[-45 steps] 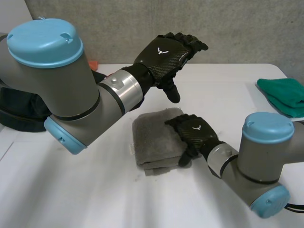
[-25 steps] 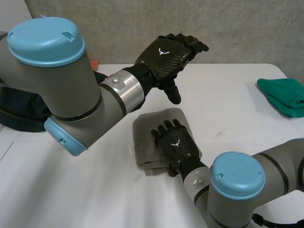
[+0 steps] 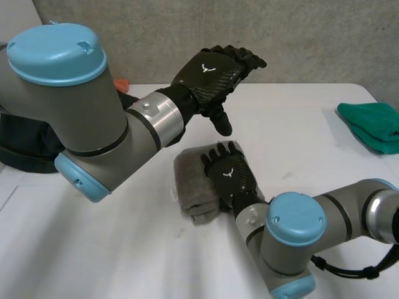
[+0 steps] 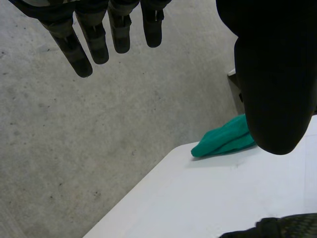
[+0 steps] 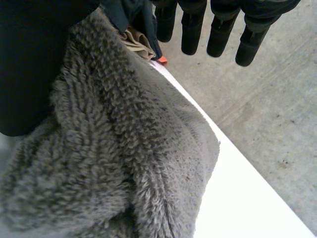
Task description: Fold the laundry.
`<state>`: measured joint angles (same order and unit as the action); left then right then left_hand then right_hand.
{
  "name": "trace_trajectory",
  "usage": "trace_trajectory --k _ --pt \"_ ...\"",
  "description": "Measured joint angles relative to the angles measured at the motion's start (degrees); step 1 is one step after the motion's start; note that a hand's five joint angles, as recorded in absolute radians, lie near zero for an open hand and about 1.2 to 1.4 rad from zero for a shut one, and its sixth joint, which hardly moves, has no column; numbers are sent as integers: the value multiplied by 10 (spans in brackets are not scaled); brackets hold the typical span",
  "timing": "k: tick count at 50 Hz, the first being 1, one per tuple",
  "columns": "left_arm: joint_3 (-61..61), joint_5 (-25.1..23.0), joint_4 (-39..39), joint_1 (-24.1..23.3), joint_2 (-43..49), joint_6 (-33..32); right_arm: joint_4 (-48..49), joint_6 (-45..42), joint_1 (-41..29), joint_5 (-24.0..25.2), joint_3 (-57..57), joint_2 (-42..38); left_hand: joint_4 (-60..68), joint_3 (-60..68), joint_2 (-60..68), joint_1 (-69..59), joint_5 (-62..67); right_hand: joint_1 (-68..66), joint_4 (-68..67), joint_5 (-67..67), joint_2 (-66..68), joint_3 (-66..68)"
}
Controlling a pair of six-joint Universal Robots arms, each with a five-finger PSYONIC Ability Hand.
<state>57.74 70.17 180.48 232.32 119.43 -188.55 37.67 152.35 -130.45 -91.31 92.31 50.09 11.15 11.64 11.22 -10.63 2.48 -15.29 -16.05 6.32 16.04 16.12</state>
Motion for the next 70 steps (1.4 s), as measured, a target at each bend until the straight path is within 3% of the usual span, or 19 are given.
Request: trace_trajectory --k 6,7,10,25,39,49,59,70 --pt "6 -1 0 2 -5 0 3 -11 1 -1 -33 -19 0 0 0 0 0 -321 -296 273 317 298" --pt "8 -1 0 3 -7 -1 5 -14 2 -1 -43 -22 0 0 0 0 0 -435 -444 410 453 444" --pt "11 -1 -1 4 -9 -1 12 -14 4 -1 -55 -25 0 0 0 0 0 -439 -514 473 497 504" --pt "2 -7 -4 22 -38 3 73 19 84 -5 -181 -10 0 0 0 0 0 -439 -521 473 497 508" --pt "-8 -15 -11 29 -78 23 -16 69 292 3 -445 -49 0 0 0 0 0 -439 -522 473 497 508" --pt "2 -26 -12 26 -68 24 -62 95 416 77 -551 -151 0 0 0 0 0 -439 -522 479 497 508" --pt "3 -25 -12 17 -37 22 -51 73 503 163 -532 -263 0 0 0 0 0 -439 -523 479 497 508" --pt "3 -24 -12 12 -29 22 38 42 544 208 -426 -244 0 0 0 0 0 -439 -524 479 497 508"
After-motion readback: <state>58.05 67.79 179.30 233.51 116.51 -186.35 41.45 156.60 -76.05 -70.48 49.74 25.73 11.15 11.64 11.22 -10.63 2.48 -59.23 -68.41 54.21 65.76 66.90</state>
